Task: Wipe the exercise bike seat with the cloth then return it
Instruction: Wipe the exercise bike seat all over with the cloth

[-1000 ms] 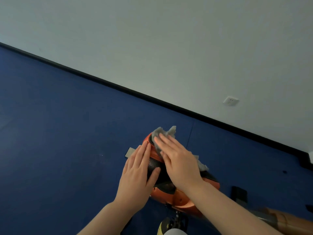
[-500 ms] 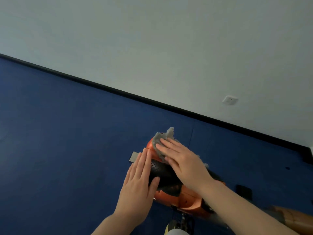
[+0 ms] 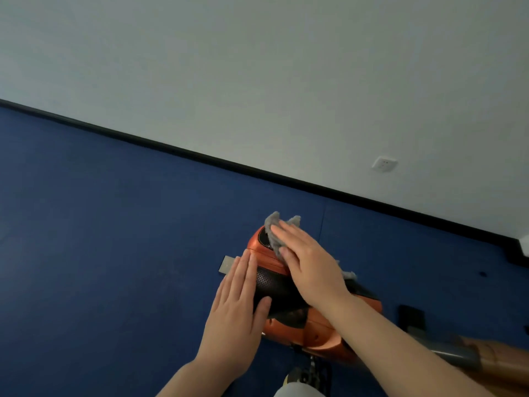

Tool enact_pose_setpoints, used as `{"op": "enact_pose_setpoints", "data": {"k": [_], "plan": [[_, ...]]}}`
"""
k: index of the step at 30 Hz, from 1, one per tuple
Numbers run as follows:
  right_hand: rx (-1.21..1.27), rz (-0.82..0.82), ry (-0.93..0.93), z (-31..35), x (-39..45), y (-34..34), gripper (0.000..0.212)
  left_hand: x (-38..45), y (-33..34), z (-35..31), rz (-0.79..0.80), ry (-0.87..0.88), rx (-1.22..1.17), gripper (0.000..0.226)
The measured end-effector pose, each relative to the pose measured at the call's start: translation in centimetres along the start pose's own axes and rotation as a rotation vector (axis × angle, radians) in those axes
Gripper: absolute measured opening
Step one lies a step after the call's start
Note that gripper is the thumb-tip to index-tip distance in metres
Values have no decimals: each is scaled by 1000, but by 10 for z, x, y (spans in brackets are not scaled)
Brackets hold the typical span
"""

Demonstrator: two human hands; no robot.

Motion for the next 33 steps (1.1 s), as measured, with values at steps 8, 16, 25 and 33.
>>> {"op": "enact_pose_setpoints", "data": {"k": [8,16,25,33], "plan": [[-122,196,-148,10,3,6,45,-3,1,4,10,-14,-44,63],[-109,-6,69,12,29,12,42,-1,2,-2,9,-31,-75,62],[-217,-49,22,6,-46,7,49,-4,-4,-9,-9,68,-40,70],[-288,-191,171,11,-39,12,52,-2,-5,-8,-12,97,-55,68]]}}
Point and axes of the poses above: each hand's wrist, its own x-axis towards the middle knuckle, its own y-axis out of the palm, z = x × y, the point moved 4 cm from there along x, towards the middle knuckle, and after that the axes turned 15 degrees about x, right-handed, at the moved point
